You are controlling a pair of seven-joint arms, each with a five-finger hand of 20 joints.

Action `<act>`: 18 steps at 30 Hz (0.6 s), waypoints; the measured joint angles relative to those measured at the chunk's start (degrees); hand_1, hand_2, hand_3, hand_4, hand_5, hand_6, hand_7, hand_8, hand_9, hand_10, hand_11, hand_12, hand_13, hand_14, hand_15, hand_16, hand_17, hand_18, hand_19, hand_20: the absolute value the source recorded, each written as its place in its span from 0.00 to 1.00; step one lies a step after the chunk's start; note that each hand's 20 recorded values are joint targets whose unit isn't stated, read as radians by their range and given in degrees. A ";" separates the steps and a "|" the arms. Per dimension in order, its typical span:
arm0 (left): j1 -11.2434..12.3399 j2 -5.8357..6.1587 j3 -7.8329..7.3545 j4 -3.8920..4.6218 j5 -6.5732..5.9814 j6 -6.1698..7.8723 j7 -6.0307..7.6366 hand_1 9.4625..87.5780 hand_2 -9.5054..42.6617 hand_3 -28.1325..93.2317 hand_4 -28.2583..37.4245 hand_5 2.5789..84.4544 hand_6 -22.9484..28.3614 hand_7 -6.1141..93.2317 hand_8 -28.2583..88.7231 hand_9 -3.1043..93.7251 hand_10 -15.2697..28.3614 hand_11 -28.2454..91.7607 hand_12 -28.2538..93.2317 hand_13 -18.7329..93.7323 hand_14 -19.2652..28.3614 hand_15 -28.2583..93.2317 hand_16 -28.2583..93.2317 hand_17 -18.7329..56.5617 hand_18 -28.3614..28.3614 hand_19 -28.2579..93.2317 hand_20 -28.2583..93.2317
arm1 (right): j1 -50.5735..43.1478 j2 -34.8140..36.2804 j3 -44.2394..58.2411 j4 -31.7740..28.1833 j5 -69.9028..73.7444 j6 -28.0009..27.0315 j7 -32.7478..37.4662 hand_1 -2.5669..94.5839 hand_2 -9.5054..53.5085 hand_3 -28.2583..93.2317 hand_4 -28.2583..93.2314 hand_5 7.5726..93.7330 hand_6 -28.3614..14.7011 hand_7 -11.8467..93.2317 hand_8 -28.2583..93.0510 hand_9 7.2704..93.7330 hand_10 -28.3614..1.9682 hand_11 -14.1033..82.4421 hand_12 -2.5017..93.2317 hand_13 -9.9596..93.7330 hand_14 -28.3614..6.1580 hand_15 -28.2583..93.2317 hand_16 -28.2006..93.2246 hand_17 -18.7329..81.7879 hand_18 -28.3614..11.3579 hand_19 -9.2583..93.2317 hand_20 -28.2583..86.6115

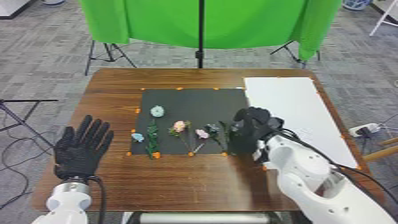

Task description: Arrange flowers

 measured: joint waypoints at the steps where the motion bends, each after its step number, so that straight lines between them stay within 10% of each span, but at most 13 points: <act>1: 0.00 -0.01 -0.01 0.00 0.04 0.01 0.00 0.21 0.54 0.86 0.00 0.49 0.63 0.17 0.15 0.44 0.71 0.42 0.31 0.45 0.75 0.57 0.16 0.16 0.75 0.55 0.35 | -0.09 0.00 0.40 -0.37 0.53 0.01 0.05 0.46 0.00 0.87 0.00 0.51 0.56 0.26 0.13 0.59 0.38 0.41 0.21 0.66 0.48 0.70 0.37 0.49 0.15 0.92 0.53; 9: -0.65 0.14 -0.04 0.33 2.77 0.26 0.00 0.20 0.53 0.86 0.00 0.49 0.63 0.16 0.15 0.42 0.70 0.39 0.30 0.41 0.71 0.48 0.16 0.17 0.73 0.53 0.34 | -2.46 -3.43 10.83 -2.31 14.89 0.73 -2.89 0.27 0.15 0.91 0.00 0.38 0.52 0.24 0.14 0.40 0.29 0.26 0.18 0.47 0.33 0.45 0.34 0.36 0.20 0.62 0.41; 18: -2.38 1.01 -1.05 1.28 6.58 -0.10 0.01 0.18 0.51 0.86 0.00 0.44 0.60 0.13 0.15 0.38 0.67 0.35 0.29 0.36 0.65 0.38 0.18 0.17 0.71 0.48 0.32 | -3.05 -11.20 22.08 1.24 39.79 6.78 -13.38 0.21 0.21 0.91 0.00 0.32 0.60 0.21 0.15 0.30 0.46 0.17 0.14 0.35 0.39 0.28 0.39 0.32 0.29 0.38 0.39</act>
